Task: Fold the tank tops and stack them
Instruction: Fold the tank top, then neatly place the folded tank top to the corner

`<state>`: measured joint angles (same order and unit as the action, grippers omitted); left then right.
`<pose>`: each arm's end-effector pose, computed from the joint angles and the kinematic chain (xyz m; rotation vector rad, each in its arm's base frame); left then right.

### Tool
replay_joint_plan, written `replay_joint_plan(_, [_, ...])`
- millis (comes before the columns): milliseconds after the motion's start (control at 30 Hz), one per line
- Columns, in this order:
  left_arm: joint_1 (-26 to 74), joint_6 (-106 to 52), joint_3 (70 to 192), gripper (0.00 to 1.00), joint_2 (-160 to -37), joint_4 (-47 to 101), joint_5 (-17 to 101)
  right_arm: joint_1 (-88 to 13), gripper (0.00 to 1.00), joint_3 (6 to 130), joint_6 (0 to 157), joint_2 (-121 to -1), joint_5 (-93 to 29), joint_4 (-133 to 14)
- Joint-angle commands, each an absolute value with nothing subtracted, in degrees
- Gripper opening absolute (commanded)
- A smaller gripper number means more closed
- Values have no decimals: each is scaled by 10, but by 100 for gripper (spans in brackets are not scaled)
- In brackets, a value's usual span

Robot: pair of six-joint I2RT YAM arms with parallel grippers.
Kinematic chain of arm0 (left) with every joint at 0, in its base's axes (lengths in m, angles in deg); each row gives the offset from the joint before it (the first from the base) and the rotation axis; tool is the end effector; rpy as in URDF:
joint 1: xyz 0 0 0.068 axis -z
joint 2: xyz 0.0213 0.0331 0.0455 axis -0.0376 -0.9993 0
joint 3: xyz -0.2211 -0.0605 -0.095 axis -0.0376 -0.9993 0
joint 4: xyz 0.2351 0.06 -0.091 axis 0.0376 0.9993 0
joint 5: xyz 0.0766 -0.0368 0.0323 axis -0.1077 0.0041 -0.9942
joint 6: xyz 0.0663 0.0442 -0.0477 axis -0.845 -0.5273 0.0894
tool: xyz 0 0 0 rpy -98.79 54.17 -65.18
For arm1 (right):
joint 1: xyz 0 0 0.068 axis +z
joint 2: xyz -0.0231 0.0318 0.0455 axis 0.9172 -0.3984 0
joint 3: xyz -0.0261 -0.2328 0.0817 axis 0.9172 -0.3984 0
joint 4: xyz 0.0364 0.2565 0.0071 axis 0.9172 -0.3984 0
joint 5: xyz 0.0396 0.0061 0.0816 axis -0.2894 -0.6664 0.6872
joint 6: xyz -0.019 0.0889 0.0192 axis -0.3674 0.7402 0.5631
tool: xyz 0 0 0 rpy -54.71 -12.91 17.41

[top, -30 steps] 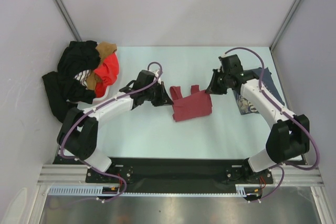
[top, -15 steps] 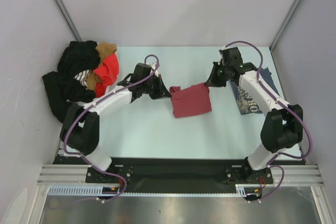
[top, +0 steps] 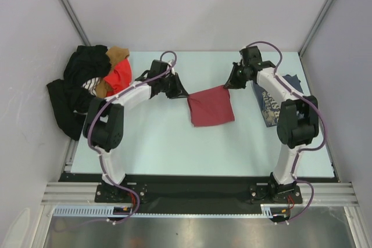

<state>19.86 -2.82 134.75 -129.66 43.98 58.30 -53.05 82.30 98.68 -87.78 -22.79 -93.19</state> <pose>0.3879 -0.1940 0.1662 -0.0860 2.4916 -0.9669 0.4195 0.1247 0.2020 0.1686 2.5387 0.6440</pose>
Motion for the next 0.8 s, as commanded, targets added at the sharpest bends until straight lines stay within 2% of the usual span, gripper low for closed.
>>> replay_joint_plan(0, [188,-44,1414,16,-1359,443,592,-538,1,870,1001,-918,-226,-902])
replay_joint_plan(33, [186,-43,1428,17,-1376,445,592,-539,5,874,1006,-944,-224,-879])
replay_joint_plan(67, [183,-39,1450,21,-1404,446,588,-540,15,879,1016,-959,-226,-871])
replay_joint_plan(100, [179,-36,1458,27,-1416,445,586,-539,25,898,1019,-974,-225,-864])
replay_joint_plan(167, [174,-30,1460,54,-1428,430,580,-542,37,920,1027,-1013,-233,-866])
replay_joint_plan(233, [172,-32,1451,62,-1407,414,541,-542,48,906,1027,-1010,-235,-839])
replay_joint_plan(267, [172,-38,1431,72,-1393,404,530,-542,63,894,1025,-991,-242,-830])
replay_joint_plan(333, [173,-47,1415,77,-1365,392,509,-542,78,866,1012,-970,-246,-810])
replay_joint_plan(533, [193,-68,1346,93,-1281,394,492,-562,79,806,979,-910,-227,-807])
replay_joint_plan(667, [224,-47,1286,94,-1250,374,485,-562,76,755,953,-896,-203,-807])
replay_joint_plan(767, [242,-30,1267,95,-1252,357,479,-562,79,700,946,-877,-203,-780])
